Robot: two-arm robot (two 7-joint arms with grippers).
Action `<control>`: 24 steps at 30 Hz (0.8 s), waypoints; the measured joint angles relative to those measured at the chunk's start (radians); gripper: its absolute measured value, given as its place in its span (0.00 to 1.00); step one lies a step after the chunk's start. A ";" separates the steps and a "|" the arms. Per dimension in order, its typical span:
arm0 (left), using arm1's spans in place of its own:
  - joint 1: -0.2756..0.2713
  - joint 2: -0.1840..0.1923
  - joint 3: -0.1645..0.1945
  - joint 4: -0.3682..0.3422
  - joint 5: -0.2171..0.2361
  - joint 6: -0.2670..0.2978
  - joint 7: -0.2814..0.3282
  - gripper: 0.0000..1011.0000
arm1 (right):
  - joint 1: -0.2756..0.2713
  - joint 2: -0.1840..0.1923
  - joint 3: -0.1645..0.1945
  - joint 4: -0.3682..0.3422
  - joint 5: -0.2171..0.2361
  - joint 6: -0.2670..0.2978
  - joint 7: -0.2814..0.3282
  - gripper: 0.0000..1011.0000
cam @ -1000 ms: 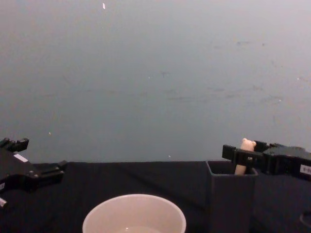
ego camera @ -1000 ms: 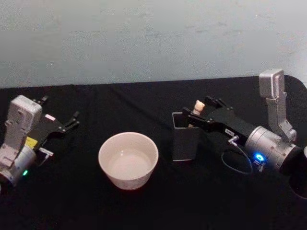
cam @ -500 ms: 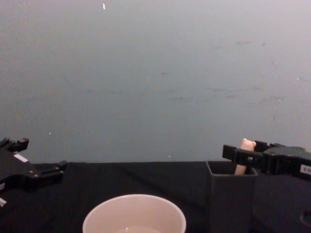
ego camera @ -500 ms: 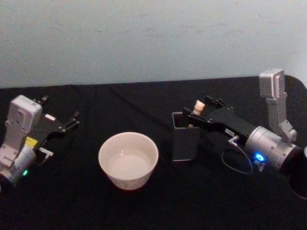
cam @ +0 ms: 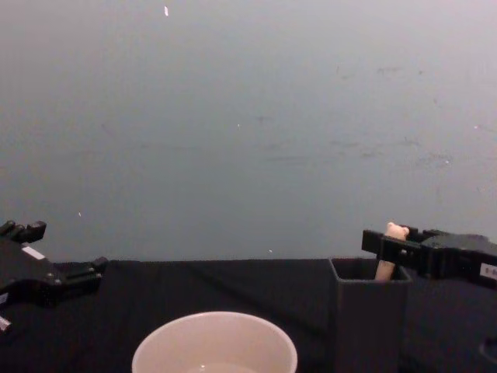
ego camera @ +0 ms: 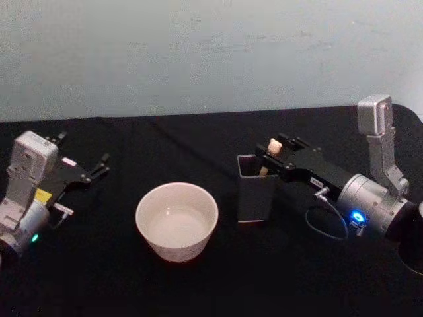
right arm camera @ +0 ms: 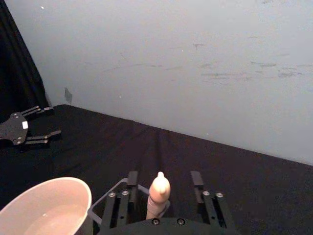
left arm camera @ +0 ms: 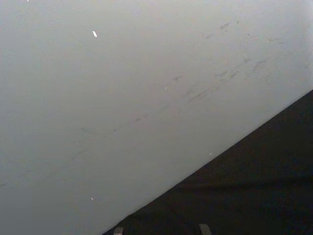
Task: Pick up the stirring spoon with one hand, stir inside the cup, then place it back in its original position.
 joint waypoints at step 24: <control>0.000 0.000 0.000 0.000 0.000 0.000 0.000 0.99 | 0.000 0.000 0.000 0.000 -0.001 0.000 0.000 0.21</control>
